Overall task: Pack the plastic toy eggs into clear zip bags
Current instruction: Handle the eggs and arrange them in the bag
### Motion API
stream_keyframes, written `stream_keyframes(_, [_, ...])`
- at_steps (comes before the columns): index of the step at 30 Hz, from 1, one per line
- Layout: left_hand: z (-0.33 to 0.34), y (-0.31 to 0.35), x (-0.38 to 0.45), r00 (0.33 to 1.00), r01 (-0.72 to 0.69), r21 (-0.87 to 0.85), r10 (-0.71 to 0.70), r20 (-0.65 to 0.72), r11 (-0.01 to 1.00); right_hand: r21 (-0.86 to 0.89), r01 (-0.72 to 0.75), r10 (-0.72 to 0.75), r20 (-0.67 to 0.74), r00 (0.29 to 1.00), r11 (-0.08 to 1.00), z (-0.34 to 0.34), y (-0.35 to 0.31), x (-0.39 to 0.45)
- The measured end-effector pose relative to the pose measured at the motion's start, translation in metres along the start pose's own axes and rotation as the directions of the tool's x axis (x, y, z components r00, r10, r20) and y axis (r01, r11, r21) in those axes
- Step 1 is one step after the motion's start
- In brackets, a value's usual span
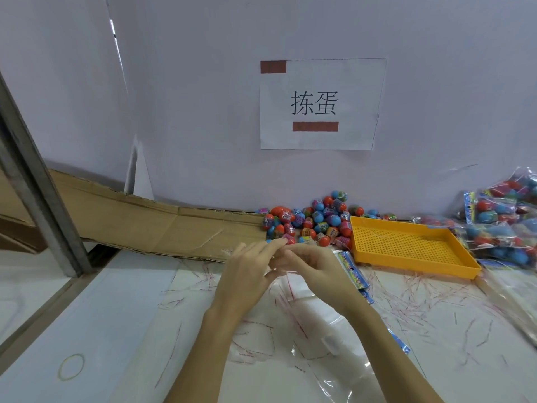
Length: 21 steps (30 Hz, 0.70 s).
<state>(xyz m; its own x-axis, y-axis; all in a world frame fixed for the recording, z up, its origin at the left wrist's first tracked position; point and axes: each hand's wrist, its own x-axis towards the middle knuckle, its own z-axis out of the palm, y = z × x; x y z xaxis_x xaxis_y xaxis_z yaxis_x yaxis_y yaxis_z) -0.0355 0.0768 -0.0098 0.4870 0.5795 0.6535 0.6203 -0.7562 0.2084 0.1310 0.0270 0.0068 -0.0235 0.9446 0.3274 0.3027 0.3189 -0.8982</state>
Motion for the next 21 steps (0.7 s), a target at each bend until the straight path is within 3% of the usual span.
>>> stream_keyframes(7, [-0.01, -0.011, 0.001, 0.952, 0.305, -0.141, -0.307, 0.012, 0.942, 0.148, -0.053, 0.09, -0.256, 0.962, 0.988, -0.014, 0.001, 0.002])
stream_keyframes(9, [-0.008, -0.013, 0.0, 0.904, 0.422, -0.253, -0.424, 0.049, 0.87, 0.093, -0.099, 0.128, -0.391, 0.911, 0.991, -0.016, 0.006, 0.004])
stream_keyframes(12, [-0.002, -0.018, 0.0, 0.83, 0.535, -0.421, -0.549, 0.099, 0.732, -0.132, -0.161, 0.071, -0.518, 0.852, 0.978, -0.017, 0.02, 0.005])
stream_keyframes(15, [0.002, -0.024, 0.0, 0.781, 0.58, -0.57, -0.597, 0.184, 0.582, -0.371, -0.201, 0.006, -0.465, 0.885, 0.907, -0.016, 0.033, 0.012])
stream_keyframes(21, [0.006, -0.027, -0.001, 0.758, 0.596, -0.625, -0.611, 0.229, 0.504, -0.684, -0.254, 0.125, -0.233, 0.964, 0.684, -0.014, 0.044, 0.041])
